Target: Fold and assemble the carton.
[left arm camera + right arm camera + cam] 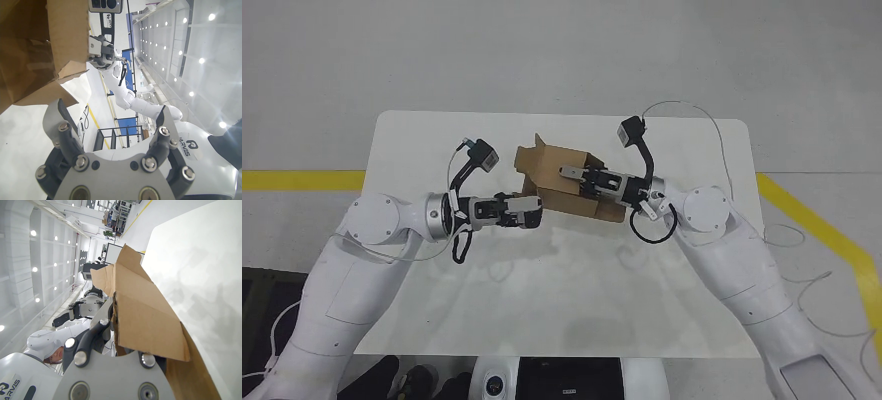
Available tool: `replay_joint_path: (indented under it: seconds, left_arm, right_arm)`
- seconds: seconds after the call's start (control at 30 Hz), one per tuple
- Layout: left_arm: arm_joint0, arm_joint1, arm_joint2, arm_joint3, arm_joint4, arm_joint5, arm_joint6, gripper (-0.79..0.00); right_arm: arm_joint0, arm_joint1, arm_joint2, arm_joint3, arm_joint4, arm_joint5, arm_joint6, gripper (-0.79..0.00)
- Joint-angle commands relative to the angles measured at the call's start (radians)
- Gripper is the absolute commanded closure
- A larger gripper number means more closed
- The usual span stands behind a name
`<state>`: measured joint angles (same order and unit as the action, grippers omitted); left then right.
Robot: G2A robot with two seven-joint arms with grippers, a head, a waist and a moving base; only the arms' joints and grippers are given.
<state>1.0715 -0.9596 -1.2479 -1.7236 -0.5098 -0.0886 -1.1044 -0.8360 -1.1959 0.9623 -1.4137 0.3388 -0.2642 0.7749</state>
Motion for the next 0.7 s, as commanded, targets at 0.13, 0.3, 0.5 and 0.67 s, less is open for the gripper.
replay_joint_path:
  seconds: [0.13,0.3,0.5,0.67]
  left_arm:
    - [-0.004,-0.002,0.009,0.007,-0.008,-0.004,-0.006,-0.785]
    - [-0.007,-0.002,0.008,0.025,0.0,-0.007,-0.014,-0.785]
    - [-0.005,-0.002,0.004,0.036,0.002,-0.005,-0.014,-0.785]
    - [-0.007,-0.003,0.005,0.038,-0.001,-0.008,-0.014,-0.785]
  right_arm:
    - [-0.01,-0.01,-0.02,-0.009,0.006,0.002,-0.023,0.0]
    - [-0.013,-0.02,-0.035,-0.012,0.012,0.0,-0.036,0.0]
    - [-0.017,-0.028,-0.043,-0.012,0.017,-0.001,-0.037,0.0]
    - [-0.023,-0.033,-0.048,-0.013,0.02,-0.001,-0.035,0.0]
